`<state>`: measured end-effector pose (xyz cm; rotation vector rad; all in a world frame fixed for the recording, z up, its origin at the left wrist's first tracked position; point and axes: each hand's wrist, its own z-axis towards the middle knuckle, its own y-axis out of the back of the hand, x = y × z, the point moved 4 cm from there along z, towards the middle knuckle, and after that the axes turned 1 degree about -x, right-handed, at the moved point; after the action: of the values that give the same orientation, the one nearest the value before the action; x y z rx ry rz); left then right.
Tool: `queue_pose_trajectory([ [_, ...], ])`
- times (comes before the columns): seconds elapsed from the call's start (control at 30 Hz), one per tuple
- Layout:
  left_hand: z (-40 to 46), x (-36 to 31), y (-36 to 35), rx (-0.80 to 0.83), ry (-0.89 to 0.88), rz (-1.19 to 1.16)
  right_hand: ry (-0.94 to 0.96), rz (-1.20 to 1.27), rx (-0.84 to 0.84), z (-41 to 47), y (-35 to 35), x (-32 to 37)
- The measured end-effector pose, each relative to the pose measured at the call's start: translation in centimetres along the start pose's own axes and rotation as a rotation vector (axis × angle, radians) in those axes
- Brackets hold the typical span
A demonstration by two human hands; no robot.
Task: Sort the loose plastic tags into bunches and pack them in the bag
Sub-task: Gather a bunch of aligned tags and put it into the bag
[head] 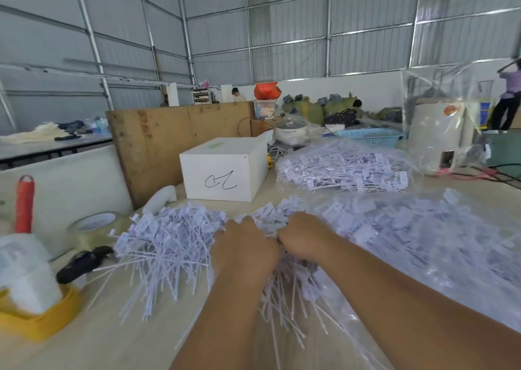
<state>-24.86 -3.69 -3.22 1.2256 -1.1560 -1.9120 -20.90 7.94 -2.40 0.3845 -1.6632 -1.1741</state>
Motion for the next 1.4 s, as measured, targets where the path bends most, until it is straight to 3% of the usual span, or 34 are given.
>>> queue_pose_trajectory([
  [0.1, 0.3, 0.9, -1.8, 0.145, 0.126, 0.044, -0.075, -0.035, -0.06, 0.7, -0.5, -0.4],
  [0.2, 0.9, 1.2, -3.1, 0.182, 0.118, 0.04, -0.118, -0.06, -0.078, 1.2, -1.3, -0.6],
  [0.33, 1.1, 1.0, -3.4, 0.151, 0.021, -0.027, -0.102, -0.058, -0.073, 1.8, -1.8, -1.0],
  [0.57, 1.2, 0.7, -3.3, 0.11, 0.025, -0.342, -0.09, 0.076, -0.038, 2.0, -0.9, -2.0],
  [0.8, 1.1, 0.3, -3.1, 0.123, 0.034, -0.413, -0.223, -0.268, -0.053, 2.6, -2.2, -2.0],
  [0.97, 1.4, 0.3, -3.3, 0.113, 0.052, -0.421, -0.161, -0.091, -0.091, 2.6, -2.1, -1.6],
  [1.2, 1.2, 0.8, -3.8, 0.114, 0.096, -0.479, -0.097, 0.412, -0.172, 2.5, -1.3, -2.1],
  [1.4, 1.1, 0.9, -4.0, 0.138, 0.126, -0.437, -0.063, 0.558, -0.166, 1.6, -1.1, -2.2],
])
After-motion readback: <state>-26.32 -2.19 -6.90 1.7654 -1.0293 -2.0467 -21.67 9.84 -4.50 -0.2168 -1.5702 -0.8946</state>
